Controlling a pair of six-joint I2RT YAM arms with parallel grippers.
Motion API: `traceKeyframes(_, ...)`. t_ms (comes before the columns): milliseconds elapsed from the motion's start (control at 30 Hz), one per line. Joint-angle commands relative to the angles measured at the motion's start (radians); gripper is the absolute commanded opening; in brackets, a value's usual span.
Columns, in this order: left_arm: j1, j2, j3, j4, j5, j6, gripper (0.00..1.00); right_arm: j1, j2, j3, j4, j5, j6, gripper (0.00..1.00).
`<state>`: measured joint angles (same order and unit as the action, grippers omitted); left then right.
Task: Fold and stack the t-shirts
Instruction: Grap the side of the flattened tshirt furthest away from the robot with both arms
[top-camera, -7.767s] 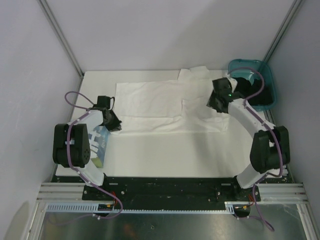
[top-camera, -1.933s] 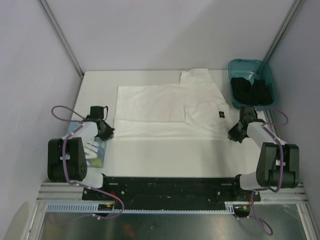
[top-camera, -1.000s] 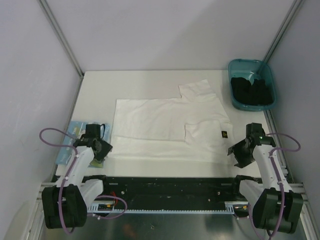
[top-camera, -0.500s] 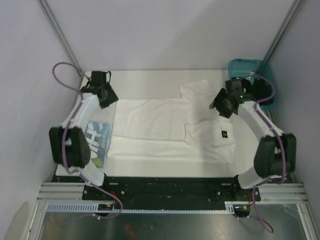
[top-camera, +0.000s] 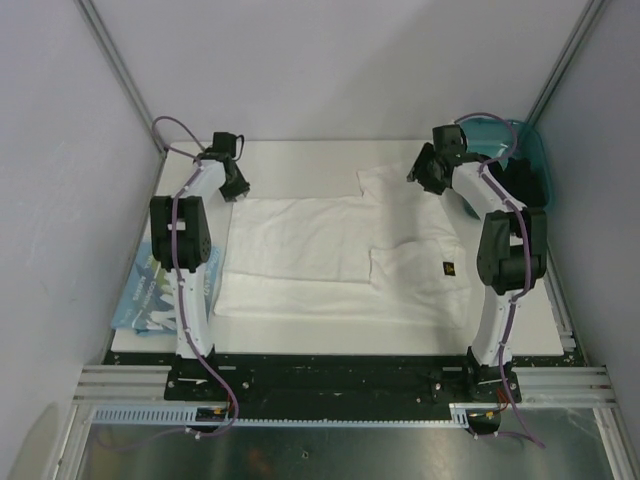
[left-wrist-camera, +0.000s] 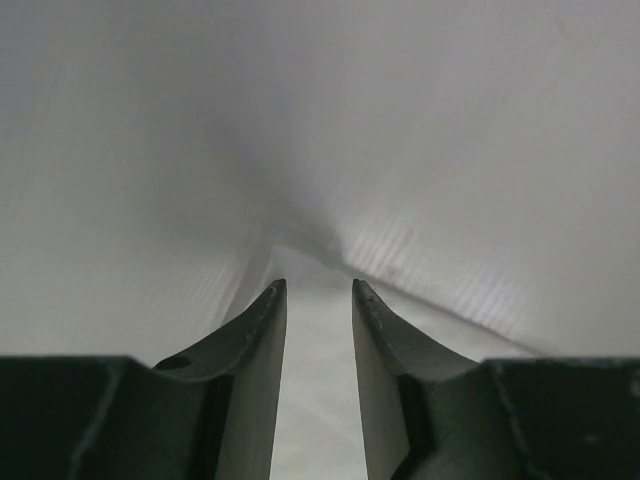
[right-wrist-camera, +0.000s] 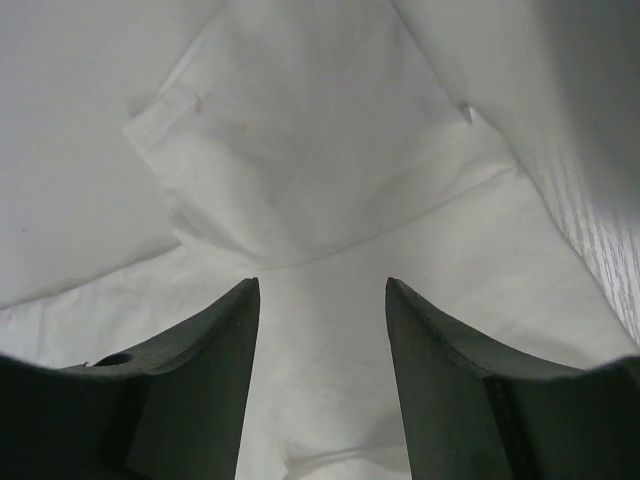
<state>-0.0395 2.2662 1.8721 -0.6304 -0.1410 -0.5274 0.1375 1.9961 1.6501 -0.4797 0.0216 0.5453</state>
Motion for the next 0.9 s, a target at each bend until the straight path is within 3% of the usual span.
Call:
traceKeyframes(0,0.009,0.016,0.061,-0.001,-0.092,-0.054,0.36,-0.011,0.041,0.078,0.012,-0.006,-0.041,0.57)
traceKeyframes(167,0.009,0.016,0.050,-0.001,-0.140,-0.061,0.36,-0.028,0.061,0.083,0.017,-0.010,-0.045,0.57)
traceKeyframes(700,0.007,0.061,0.063,-0.003,-0.105,-0.059,0.31,-0.055,0.116,0.111,0.030,-0.028,-0.072,0.57)
traceKeyframes(867,0.007,0.072,0.067,-0.002,-0.087,-0.074,0.19,-0.055,0.150,0.144,0.029,-0.032,-0.099,0.57)
